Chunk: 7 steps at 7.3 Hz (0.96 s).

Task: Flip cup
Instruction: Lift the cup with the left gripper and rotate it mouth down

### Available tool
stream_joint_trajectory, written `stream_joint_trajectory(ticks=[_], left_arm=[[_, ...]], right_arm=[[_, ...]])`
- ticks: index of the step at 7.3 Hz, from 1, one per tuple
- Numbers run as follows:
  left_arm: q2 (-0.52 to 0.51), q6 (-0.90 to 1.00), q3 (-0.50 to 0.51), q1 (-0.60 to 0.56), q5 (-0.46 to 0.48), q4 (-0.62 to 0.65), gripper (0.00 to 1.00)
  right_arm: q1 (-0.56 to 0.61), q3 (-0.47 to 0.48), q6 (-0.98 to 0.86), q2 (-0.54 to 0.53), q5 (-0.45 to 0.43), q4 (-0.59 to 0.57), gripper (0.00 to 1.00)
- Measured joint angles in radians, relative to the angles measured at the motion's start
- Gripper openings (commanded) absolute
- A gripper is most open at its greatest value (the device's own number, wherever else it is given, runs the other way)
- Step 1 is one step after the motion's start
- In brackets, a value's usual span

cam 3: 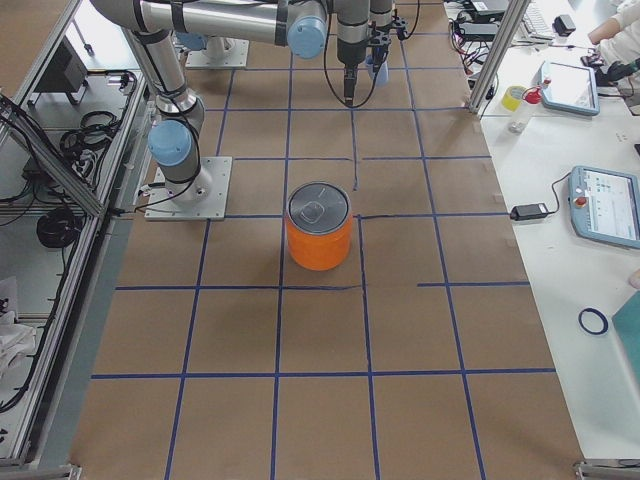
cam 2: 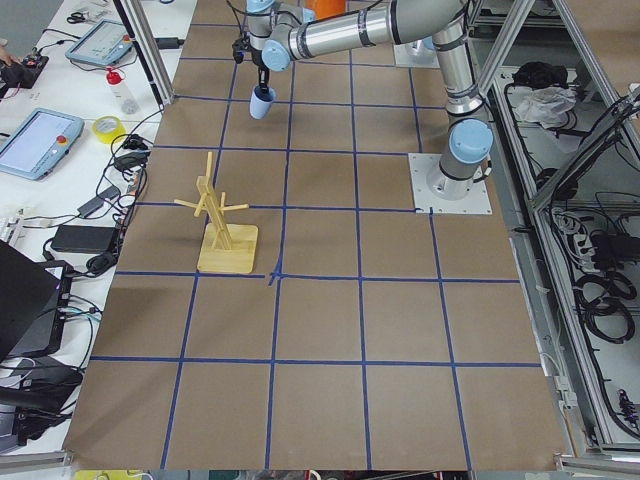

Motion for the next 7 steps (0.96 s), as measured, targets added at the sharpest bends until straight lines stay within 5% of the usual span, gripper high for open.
stream_joint_trajectory(ticks=[7], left_arm=[[-0.067,-0.360,0.094,-0.176,-0.073,-0.032,0.00]], right_arm=[[0.000,0.000,-0.010,0.004,0.006,0.033,1.00]])
